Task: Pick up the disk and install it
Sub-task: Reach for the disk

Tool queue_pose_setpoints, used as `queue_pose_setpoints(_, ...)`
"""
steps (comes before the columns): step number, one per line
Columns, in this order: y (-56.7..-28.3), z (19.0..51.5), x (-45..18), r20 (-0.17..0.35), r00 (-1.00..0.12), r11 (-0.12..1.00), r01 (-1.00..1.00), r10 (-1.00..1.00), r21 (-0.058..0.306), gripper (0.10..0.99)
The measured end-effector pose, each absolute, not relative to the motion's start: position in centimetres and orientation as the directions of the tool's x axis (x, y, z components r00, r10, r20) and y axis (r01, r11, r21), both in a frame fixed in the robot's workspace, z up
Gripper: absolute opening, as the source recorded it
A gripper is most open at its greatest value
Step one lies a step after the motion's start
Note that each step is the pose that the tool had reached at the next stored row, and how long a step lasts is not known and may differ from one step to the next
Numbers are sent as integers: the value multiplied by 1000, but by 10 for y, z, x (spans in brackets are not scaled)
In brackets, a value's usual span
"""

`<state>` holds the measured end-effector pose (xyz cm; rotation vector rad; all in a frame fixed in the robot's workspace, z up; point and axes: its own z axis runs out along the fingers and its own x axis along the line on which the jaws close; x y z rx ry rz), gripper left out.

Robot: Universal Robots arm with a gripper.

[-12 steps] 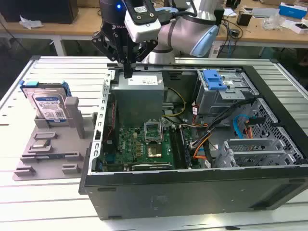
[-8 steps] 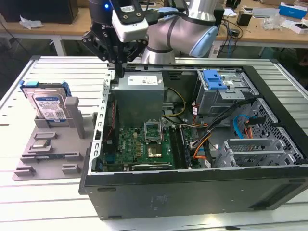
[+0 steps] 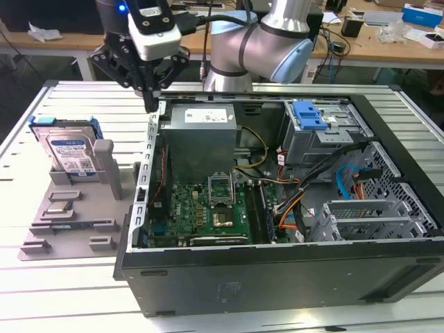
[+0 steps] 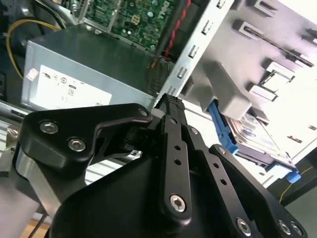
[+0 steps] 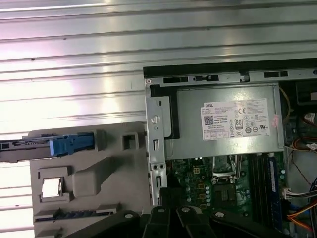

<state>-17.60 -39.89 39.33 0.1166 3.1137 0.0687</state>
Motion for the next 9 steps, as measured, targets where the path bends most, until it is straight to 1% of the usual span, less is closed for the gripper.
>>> queue_pose_setpoints(5,-399,393,-197,-23,-997,996,74,75,45,106)
queue_pose_setpoints(9,-399,393,-227,-24,-997,996,74,75,45,106)
